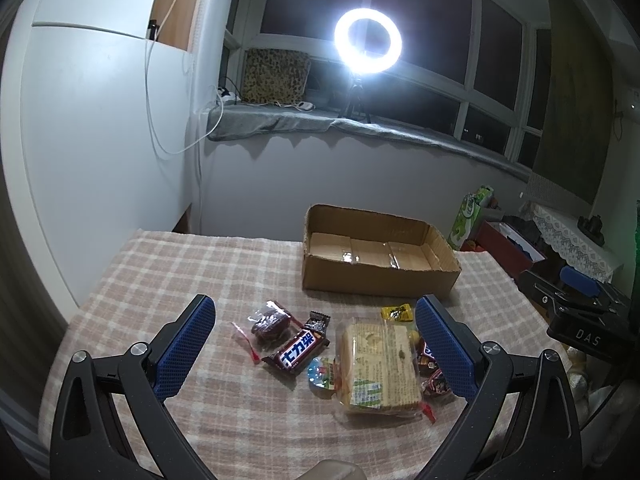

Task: Organize snacks

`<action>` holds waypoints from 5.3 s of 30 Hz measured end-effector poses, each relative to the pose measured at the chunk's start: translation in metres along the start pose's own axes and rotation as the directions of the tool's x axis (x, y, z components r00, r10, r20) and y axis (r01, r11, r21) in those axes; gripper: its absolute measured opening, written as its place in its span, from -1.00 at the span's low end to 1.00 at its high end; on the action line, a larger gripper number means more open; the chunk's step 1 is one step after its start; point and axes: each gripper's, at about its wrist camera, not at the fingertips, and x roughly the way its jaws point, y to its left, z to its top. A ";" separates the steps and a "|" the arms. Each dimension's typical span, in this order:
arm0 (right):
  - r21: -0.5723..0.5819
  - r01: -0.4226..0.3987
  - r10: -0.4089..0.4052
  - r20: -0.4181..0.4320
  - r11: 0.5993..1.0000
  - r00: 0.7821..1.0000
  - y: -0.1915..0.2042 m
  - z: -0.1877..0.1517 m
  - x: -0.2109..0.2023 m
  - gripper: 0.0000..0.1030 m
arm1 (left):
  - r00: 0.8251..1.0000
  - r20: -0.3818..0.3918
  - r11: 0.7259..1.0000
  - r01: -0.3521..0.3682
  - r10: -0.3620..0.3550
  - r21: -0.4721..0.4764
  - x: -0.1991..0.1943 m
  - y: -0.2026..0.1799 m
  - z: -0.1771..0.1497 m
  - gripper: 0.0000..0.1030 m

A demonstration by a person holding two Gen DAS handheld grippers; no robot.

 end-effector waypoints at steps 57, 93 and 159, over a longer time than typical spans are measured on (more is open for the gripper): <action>0.241 -0.431 0.494 -0.411 0.870 0.766 0.046 -0.067 0.126 -0.16 | 0.875 -0.301 0.916 0.306 -0.378 -0.261 0.099 0.012 -0.072 -0.29; 0.129 -0.463 0.480 -0.273 0.877 0.834 0.034 0.031 0.113 -0.22 | 0.906 -0.180 0.923 0.373 -0.384 -0.088 0.109 -0.026 0.017 -0.28; 0.037 -0.357 0.349 -0.327 0.933 0.878 -0.004 0.030 0.118 -0.10 | 0.945 -0.215 0.968 0.228 -0.246 -0.107 0.109 0.028 0.028 -0.19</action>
